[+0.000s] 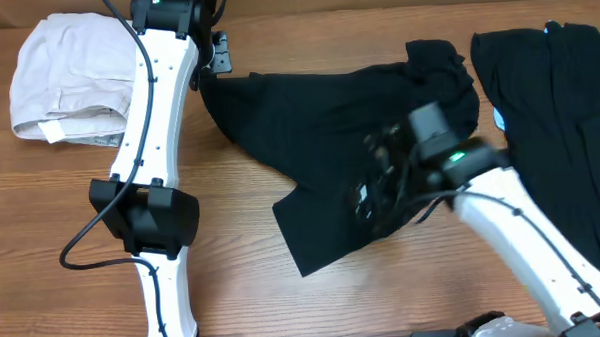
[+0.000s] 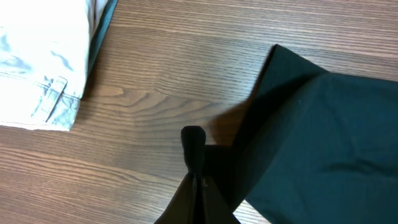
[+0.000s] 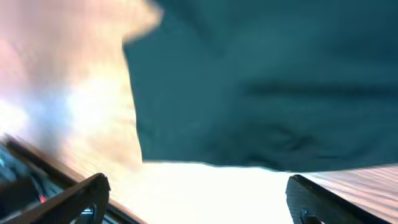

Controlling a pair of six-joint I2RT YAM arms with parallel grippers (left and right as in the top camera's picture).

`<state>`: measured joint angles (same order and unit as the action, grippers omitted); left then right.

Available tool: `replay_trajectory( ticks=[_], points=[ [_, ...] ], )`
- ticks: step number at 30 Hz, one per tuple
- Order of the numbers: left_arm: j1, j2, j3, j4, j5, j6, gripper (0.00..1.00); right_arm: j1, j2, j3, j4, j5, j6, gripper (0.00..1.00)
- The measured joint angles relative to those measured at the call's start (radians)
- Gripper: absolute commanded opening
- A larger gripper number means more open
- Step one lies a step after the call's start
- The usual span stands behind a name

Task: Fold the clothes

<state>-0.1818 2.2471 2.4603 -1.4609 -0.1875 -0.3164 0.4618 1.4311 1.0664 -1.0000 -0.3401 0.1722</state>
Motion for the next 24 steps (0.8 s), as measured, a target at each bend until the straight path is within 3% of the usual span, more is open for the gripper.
replay_trajectory(
  ticks=[7, 11, 20, 24],
  points=[
    [0.0, 0.0, 0.0, 0.011, 0.0, 0.0, 0.04, 0.315, 0.041, -0.074, 0.067, 0.208, 0.057, 0.94],
    [0.0, 0.0, 0.0, 0.019, 0.012, 0.0, 0.04, 0.352, 0.086, -0.074, 0.101, 0.275, 0.064, 0.82],
    [0.0, 0.0, 0.0, 0.026, 0.027, 0.001, 0.04, 0.421, 0.256, -0.074, 0.109, 0.345, 0.006, 0.87],
    [0.0, 0.0, 0.0, 0.026, 0.027, 0.001, 0.04, 0.438, 0.296, -0.074, 0.106, 0.348, -0.02, 0.84]
  ],
)
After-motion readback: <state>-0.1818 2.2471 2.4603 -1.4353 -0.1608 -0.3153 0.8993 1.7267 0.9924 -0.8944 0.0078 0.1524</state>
